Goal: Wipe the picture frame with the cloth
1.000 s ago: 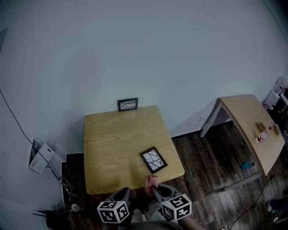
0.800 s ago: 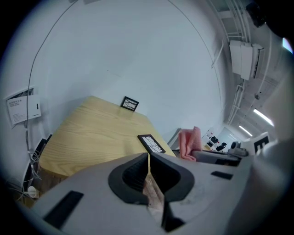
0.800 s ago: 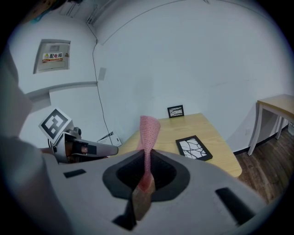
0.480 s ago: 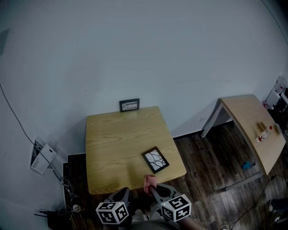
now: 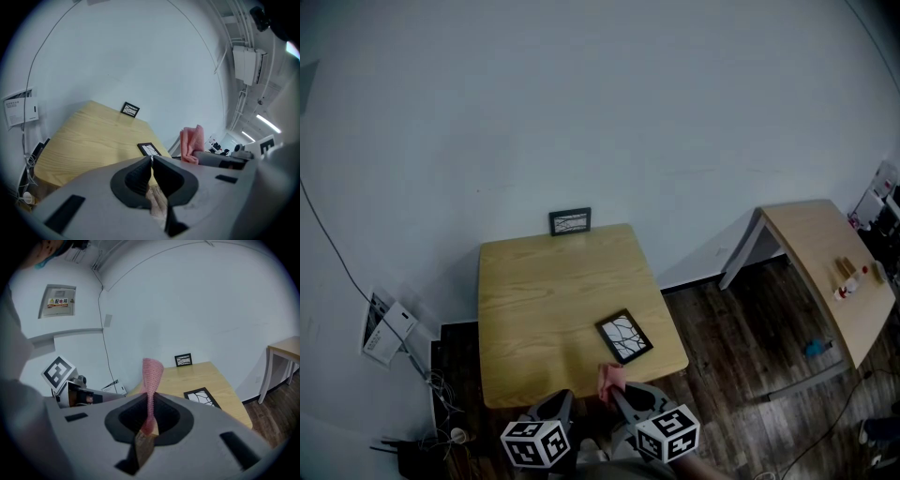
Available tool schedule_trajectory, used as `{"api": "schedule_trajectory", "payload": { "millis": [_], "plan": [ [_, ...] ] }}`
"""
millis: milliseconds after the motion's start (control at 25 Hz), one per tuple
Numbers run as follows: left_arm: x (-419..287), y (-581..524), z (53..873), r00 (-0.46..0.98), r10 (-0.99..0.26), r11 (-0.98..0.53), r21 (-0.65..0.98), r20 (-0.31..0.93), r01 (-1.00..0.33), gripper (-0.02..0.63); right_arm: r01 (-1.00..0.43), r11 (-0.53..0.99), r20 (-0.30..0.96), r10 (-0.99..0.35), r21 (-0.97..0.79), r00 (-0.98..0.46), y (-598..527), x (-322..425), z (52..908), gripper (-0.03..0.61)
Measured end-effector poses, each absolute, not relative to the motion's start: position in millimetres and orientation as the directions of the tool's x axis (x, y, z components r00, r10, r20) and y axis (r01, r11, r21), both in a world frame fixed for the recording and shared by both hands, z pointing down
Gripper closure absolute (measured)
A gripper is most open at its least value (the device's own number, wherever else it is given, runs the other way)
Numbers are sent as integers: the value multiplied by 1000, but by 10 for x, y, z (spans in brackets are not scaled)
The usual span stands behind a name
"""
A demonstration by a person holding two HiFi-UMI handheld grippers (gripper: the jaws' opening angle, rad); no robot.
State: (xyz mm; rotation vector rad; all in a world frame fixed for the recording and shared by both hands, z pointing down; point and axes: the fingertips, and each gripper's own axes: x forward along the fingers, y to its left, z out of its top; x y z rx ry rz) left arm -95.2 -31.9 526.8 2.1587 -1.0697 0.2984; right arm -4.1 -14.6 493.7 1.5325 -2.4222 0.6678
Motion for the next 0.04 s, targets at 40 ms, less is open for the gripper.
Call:
{"api": "schedule_trajectory", "payload": {
  "millis": [40],
  "plan": [
    [-947,-320,5263,635,-608,-416,489,478,-767,600,-892,363,395,-803,-267,-446,-148,-45,4938,560]
  ]
}}
